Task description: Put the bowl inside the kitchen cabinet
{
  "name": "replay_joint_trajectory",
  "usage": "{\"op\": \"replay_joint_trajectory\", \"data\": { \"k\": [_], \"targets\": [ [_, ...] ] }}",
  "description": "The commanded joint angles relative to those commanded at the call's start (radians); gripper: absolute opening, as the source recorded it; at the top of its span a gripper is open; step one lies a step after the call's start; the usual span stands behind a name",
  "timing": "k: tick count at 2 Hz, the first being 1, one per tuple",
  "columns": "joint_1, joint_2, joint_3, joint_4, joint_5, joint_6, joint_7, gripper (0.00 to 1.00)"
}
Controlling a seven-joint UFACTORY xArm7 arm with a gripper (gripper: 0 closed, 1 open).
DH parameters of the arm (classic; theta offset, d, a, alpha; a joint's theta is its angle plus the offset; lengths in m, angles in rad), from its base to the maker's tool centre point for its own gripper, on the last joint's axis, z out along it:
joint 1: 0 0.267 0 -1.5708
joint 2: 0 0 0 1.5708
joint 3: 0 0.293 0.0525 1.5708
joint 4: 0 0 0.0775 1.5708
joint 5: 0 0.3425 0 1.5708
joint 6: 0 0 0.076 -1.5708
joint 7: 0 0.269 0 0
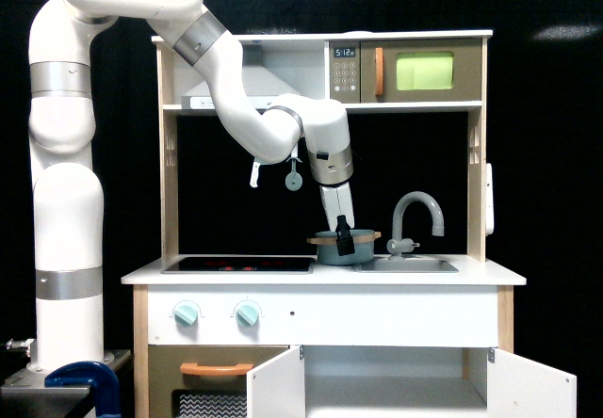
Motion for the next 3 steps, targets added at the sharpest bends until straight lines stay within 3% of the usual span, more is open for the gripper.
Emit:
{"op": "replay_joint_trajectory", "data": {
  "k": [2,3],
  "targets": [
    [-0.026,-0.033,0.007,-0.032,-0.008,0.009,-0.009,0.0],
    [-0.165,-0.19,-0.108,-0.107,-0.166,0.187,-0.061,0.0]
  ]
}}
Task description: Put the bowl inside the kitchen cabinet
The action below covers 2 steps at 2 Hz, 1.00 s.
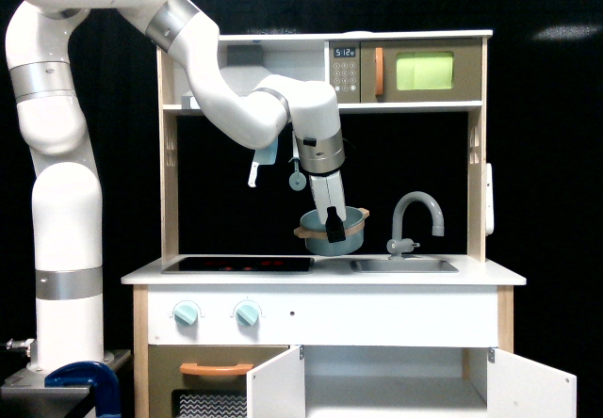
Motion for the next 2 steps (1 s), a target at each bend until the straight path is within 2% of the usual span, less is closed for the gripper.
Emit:
{"op": "replay_joint_trajectory", "data": {
  "k": [1,2],
  "targets": [
    [-0.211,0.085,-0.276,0.048,-0.13,0.235,-0.34,0.0],
    [-0.333,0.334,-0.365,0.148,-0.059,0.31,-0.626,0.0]
  ]
}}
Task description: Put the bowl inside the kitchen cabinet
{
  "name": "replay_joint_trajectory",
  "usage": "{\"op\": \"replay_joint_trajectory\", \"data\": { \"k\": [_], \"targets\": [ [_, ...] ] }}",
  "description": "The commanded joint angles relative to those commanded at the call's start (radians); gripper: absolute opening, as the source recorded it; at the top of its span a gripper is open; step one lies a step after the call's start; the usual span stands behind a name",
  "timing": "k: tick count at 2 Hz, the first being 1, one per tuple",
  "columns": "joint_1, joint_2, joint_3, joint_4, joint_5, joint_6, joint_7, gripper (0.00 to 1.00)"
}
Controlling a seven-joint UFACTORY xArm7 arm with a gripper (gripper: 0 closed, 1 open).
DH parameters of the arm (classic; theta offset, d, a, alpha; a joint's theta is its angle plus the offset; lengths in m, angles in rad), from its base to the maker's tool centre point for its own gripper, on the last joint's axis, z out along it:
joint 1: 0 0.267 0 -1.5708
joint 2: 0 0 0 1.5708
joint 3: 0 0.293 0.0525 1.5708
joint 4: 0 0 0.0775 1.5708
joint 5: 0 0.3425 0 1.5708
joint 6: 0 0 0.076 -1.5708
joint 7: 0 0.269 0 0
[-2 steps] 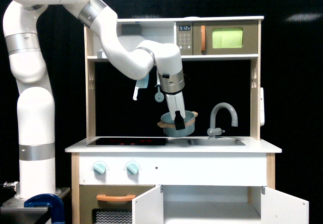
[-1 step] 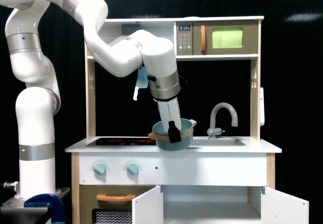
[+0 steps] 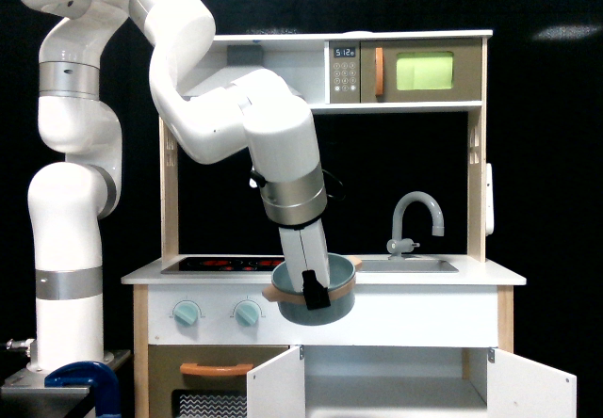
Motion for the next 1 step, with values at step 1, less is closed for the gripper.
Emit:
{"op": "replay_joint_trajectory", "data": {
  "k": [1],
  "targets": [
    [-0.087,0.26,0.101,0.07,0.18,-0.06,-0.183,0.0]
  ]
}}
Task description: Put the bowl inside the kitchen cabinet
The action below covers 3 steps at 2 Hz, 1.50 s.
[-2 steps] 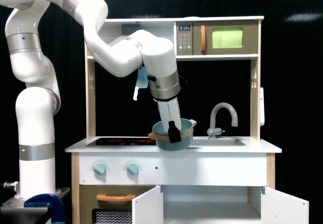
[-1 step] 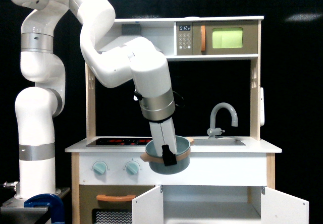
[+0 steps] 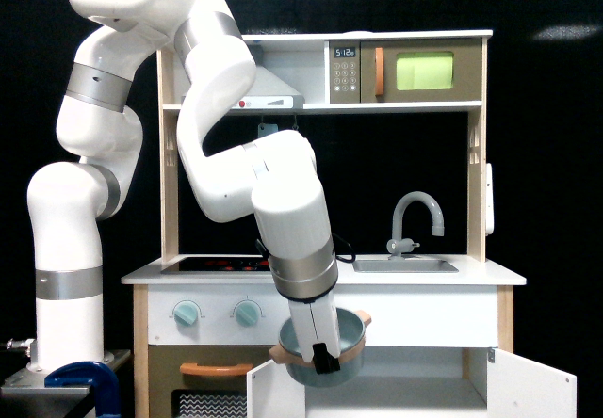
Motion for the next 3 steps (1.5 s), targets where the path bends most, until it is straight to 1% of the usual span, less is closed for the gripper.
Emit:
{"op": "replay_joint_trajectory", "data": {
  "k": [1,2,3],
  "targets": [
    [-0.024,0.2,0.18,0.067,0.187,-0.136,-0.07,0.0],
    [0.034,0.276,0.346,0.106,0.321,-0.285,-0.029,0.0],
    [0.046,0.314,0.45,0.117,0.391,-0.379,-0.029,0.0]
  ]
}}
